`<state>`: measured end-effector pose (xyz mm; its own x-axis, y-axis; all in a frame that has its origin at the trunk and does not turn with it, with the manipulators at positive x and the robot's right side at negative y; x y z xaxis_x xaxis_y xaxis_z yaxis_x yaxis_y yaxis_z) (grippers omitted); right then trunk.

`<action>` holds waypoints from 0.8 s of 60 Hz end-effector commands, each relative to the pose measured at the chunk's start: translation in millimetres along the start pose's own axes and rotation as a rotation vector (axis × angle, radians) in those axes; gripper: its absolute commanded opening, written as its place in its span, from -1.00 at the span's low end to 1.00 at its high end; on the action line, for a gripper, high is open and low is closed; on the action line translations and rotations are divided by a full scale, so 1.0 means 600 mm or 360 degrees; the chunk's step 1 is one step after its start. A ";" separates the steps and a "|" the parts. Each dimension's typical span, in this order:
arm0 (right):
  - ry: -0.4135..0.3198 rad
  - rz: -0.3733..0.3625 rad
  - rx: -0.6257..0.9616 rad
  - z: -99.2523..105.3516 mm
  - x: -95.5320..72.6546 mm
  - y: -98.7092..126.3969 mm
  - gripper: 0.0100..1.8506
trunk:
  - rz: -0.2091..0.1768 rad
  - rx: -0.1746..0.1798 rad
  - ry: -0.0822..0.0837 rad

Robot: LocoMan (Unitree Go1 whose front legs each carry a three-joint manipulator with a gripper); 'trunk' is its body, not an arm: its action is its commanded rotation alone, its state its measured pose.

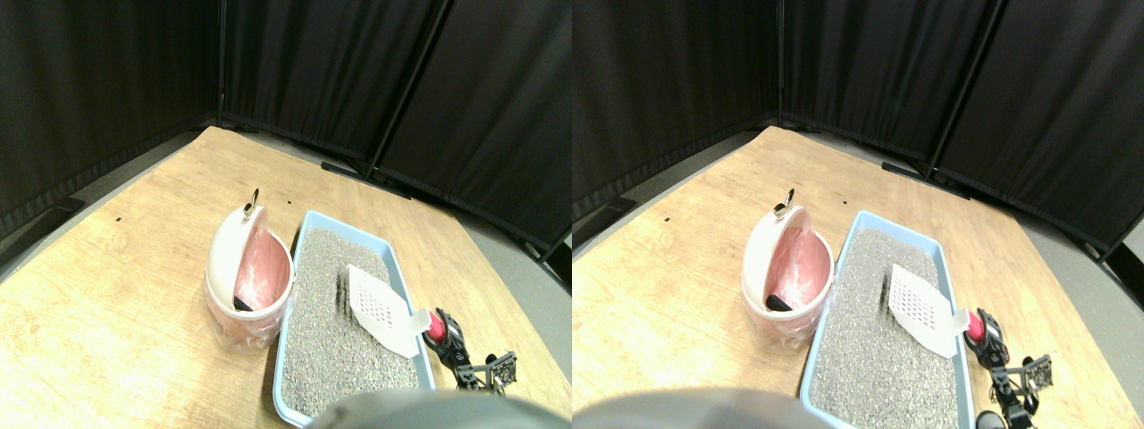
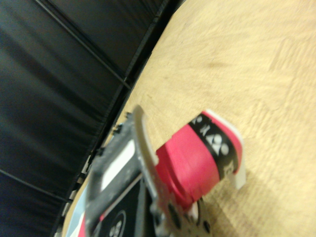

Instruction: Scoop (unimanual)

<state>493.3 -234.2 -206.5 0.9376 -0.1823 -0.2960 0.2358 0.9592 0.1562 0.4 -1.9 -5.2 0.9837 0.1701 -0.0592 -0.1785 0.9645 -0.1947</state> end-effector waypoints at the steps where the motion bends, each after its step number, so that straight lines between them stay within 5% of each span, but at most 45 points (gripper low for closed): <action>1: 0.0072 0.0051 0.0059 0.030 -0.002 0.019 0.51 | -0.0003 -0.0015 -0.0008; 3: 0.0139 0.0073 0.0072 0.036 -0.003 0.019 0.69 | -0.0008 -0.0010 -0.0002; 12: 0.0213 0.0142 0.0077 0.056 -0.013 0.022 0.82 | -0.0017 -0.0006 -0.0001; 31: 0.0195 0.0268 0.0051 0.087 -0.043 0.031 0.72 | -0.0028 0.0003 -0.0001; 43: 0.0020 0.0340 -0.0014 0.101 -0.067 0.034 0.04 | -0.0038 0.0013 -0.0003; 46: -0.0112 0.0384 -0.0054 0.105 -0.075 0.035 -0.47 | -0.0044 0.0016 -0.0002; 48: -0.0122 0.0381 -0.0067 0.107 -0.078 0.035 -0.64 | -0.0044 0.0016 -0.0002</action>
<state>471.4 -225.4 -138.7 0.9679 0.0156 -0.2508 0.0332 0.9814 0.1892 0.8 -3.5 -5.8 0.9870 0.1479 -0.0633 -0.1568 0.9722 -0.1741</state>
